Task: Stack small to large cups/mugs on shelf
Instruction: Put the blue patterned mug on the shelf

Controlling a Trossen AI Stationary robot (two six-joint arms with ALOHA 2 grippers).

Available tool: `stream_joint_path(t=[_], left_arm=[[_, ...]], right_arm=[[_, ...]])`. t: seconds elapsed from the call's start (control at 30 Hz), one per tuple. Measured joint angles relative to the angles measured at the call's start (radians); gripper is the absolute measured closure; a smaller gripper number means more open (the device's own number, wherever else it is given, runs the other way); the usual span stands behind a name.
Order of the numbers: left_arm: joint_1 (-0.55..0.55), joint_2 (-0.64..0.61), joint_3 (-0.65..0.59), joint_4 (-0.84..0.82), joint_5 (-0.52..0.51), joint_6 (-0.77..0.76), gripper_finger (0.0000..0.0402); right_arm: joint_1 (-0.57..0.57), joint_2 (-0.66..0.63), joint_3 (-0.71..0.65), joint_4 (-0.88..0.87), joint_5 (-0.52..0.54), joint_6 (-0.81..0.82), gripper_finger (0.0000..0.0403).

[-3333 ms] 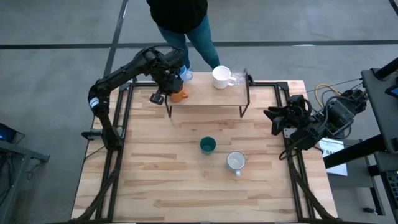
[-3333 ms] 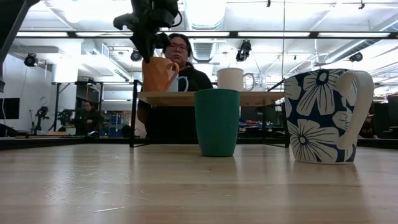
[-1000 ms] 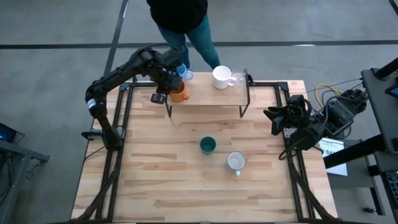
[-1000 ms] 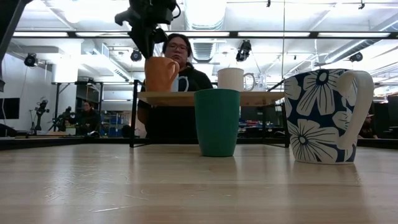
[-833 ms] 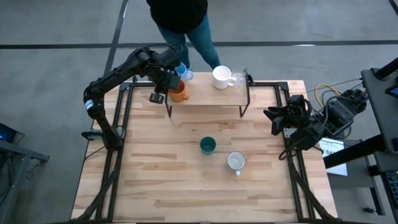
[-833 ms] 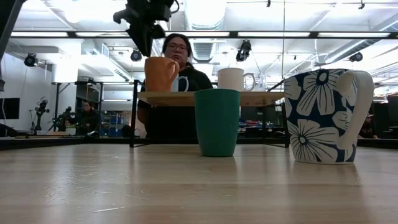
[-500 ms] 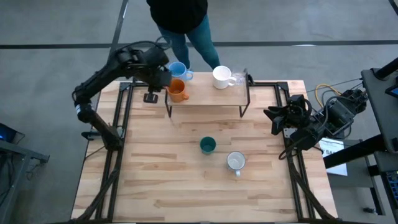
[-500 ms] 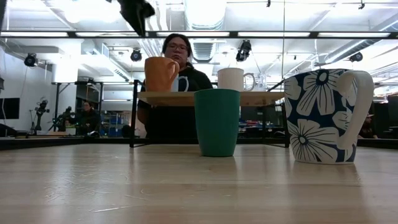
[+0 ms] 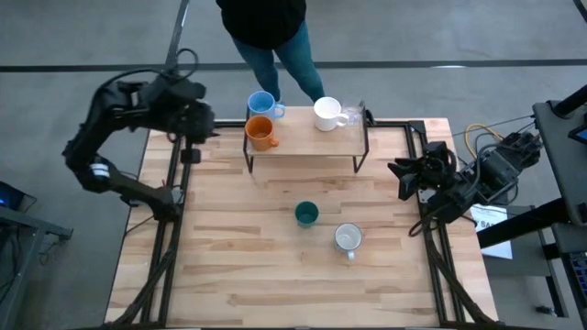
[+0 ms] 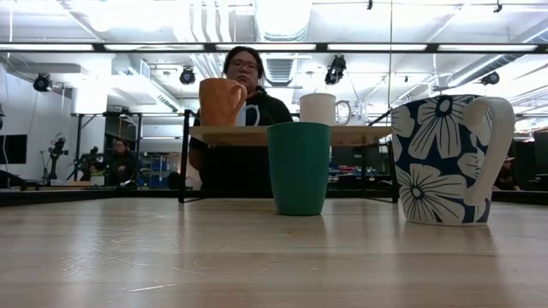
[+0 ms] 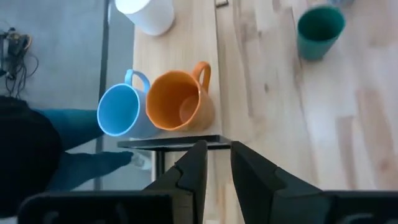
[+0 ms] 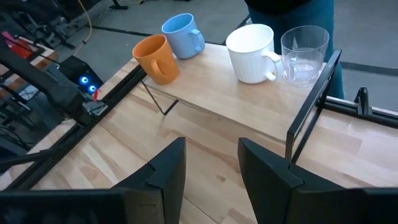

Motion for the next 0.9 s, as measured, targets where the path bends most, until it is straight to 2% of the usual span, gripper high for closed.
stream_joint_path(t=[0.17,0.5,0.6,0.9], left_arm=[[-0.022,-0.061,-0.002,-0.006,0.006,-0.137,0.0344],[-0.029,-0.156,-0.057,-0.006,0.086,-0.235,0.0344],[-0.029,-0.176,-0.078,-0.005,0.087,-0.248,0.0344],[-0.029,-0.225,-0.169,-0.006,0.107,-0.269,0.0344]], right_arm=[[0.000,-0.001,-0.054,0.000,-0.001,0.066,0.0264],[0.000,0.001,-0.111,0.046,0.039,0.114,0.0262],[0.000,0.001,-0.114,0.100,0.062,0.049,0.0265],[0.000,0.001,-0.114,0.299,0.088,-0.281,0.0277]])
